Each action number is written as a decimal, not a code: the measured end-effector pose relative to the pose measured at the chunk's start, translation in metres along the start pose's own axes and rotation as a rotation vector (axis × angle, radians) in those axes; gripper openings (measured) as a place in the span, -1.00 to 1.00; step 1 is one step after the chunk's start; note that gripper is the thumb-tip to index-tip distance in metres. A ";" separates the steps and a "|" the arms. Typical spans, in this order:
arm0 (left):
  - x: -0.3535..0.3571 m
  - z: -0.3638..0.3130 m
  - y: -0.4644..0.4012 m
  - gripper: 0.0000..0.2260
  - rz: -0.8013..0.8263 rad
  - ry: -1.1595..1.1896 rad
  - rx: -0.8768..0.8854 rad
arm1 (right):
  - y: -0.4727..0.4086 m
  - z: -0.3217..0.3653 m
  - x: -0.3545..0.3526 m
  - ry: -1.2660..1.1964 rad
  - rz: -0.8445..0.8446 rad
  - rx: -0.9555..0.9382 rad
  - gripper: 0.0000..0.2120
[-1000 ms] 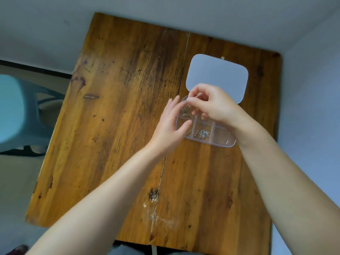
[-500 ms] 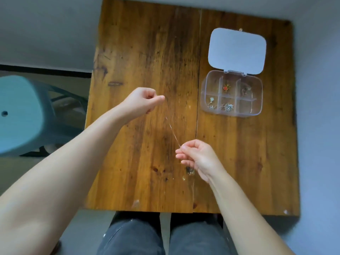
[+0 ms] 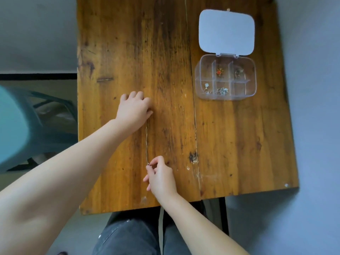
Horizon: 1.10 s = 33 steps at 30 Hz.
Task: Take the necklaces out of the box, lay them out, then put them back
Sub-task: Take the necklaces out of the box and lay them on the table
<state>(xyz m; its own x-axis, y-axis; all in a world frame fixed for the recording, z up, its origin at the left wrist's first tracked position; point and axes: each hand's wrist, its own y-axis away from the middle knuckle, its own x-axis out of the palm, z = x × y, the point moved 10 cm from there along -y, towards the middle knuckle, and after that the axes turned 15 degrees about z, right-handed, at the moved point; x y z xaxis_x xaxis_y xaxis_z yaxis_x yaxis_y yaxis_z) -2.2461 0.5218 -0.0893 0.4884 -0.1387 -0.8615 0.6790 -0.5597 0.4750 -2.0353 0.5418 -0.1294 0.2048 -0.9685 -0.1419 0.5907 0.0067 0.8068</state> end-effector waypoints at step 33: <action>-0.091 -0.148 -0.047 -0.55 -0.261 0.607 0.251 | -0.015 0.180 -0.315 0.412 -0.122 -0.545 -0.91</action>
<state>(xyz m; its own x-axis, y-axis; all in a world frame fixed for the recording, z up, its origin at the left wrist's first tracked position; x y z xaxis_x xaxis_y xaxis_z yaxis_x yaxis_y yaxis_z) -2.2411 0.6818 -0.0062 0.5961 0.4644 -0.6549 0.7039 -0.6947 0.1481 -2.2486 0.8017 0.0063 0.3280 -0.7975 -0.5064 0.9141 0.1327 0.3831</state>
